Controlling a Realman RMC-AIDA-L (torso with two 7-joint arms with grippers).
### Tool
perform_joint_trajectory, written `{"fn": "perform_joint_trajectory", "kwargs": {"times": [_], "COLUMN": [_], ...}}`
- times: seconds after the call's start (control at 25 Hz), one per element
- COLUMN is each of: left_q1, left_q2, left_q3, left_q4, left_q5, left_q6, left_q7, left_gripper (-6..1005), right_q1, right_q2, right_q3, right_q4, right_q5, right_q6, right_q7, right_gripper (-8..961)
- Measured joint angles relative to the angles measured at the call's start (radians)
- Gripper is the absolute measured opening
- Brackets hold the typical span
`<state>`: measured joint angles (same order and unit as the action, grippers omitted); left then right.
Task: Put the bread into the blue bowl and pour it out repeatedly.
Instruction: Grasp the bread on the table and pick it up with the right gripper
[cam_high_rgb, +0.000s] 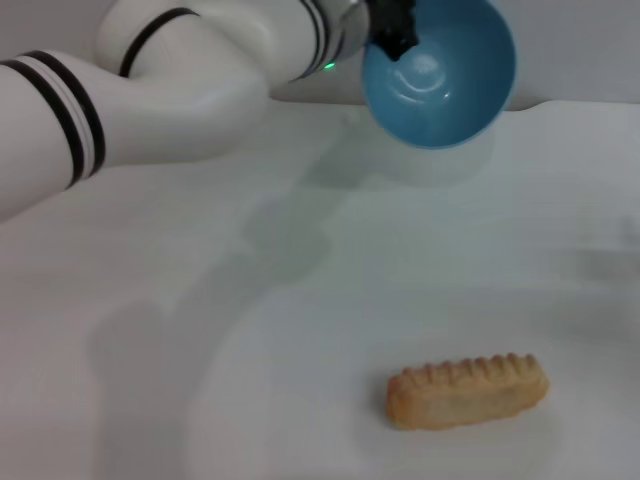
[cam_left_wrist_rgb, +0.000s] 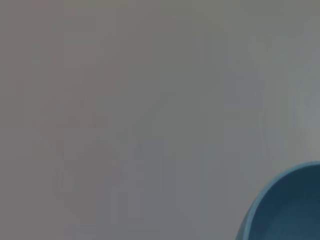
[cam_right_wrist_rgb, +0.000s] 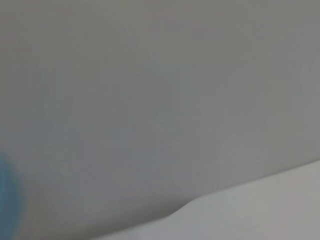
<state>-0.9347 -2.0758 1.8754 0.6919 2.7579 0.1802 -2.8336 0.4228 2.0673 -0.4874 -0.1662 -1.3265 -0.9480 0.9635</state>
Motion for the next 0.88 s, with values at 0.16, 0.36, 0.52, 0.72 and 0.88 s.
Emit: {"fn": "perform_joint_trajectory", "kwargs": {"times": [0.16, 0.36, 0.52, 0.72, 0.88], "left_q1": [0.019, 0.076, 0.098, 0.113, 0.114], "left_q2": [0.003, 0.005, 0.004, 0.003, 0.001], "left_q3": [-0.049, -0.064, -0.057, -0.053, -0.053], "left_q4": [0.002, 0.007, 0.007, 0.007, 0.008], "left_q5": [-0.075, -0.148, -0.182, -0.210, -0.212], "left_q6": [0.043, 0.055, 0.051, 0.050, 0.050], "left_q7": [-0.028, -0.037, -0.037, -0.038, -0.038], "left_gripper": [-1, -1, 0, 0, 0], "right_q1": [0.024, 0.059, 0.094, 0.161, 0.191], "right_q2": [-0.004, -0.014, -0.021, -0.025, -0.012], "right_q3": [-0.111, -0.150, -0.151, -0.176, -0.244], "right_q4": [-0.120, -0.268, -0.304, -0.299, -0.299], "right_q5": [-0.243, -0.536, -0.680, -0.887, -0.957], "right_q6": [-0.010, -0.115, -0.174, -0.181, -0.184], "right_q7": [0.381, 0.819, 0.983, 1.158, 1.200], "right_gripper": [664, 662, 660, 658, 657]}}
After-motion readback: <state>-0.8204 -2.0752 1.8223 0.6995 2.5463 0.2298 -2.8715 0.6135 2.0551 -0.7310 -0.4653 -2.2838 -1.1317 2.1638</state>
